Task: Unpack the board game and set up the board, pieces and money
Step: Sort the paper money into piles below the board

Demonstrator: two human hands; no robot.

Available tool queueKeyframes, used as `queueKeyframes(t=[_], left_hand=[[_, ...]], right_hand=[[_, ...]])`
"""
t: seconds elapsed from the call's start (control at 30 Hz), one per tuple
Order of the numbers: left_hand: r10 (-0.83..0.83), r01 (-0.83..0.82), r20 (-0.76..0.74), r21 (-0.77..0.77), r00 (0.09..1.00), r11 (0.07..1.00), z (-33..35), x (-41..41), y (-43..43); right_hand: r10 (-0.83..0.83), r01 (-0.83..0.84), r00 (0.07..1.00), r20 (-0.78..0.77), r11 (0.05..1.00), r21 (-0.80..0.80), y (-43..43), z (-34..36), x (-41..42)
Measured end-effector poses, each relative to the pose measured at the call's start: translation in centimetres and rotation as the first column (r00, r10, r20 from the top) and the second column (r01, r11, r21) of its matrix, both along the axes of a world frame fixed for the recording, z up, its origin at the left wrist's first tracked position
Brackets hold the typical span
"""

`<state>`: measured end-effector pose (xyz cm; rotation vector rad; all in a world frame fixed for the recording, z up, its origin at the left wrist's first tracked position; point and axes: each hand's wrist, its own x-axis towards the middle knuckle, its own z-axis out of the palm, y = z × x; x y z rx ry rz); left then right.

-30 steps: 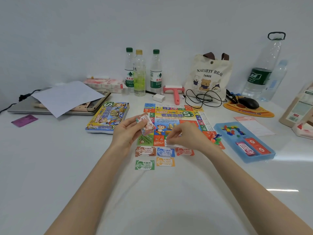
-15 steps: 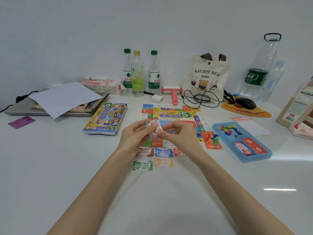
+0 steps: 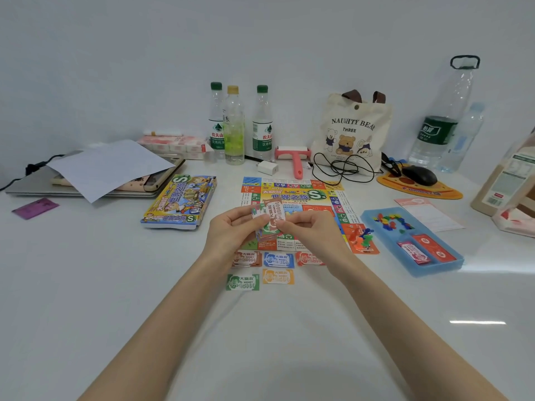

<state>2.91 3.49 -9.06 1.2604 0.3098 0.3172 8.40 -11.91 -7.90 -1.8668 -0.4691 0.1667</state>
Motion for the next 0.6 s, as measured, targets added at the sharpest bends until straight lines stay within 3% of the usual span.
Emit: queueKeyframes(t=[0.13,0.33,0.47,0.6], left_hand=[[0.060,-0.054,-0.024,0.197,0.998,0.979,-0.1,0.0,0.2],[0.020,-0.043,0.057,0.444,0.998,0.895,0.6,-0.4,0.1],[0.001,-0.040,0.081,0.489,0.997,0.871,0.6,-0.4,-0.1],[0.002,-0.048,0.105,0.434,0.995,0.900,0.9,-0.6,-0.2]], right_hand=[[0.004,-0.002,1.000,0.030,0.998,-0.068,-0.2,0.3,-0.1],[-0.011,0.049,0.965,0.263,0.990,-0.136,-0.8,1.7,0.0],[-0.021,0.095,0.936,0.350,0.976,-0.196,-1.0,1.9,-0.1],[-0.059,0.115,0.953,0.297,0.978,-0.173,-1.3,1.7,-0.3]])
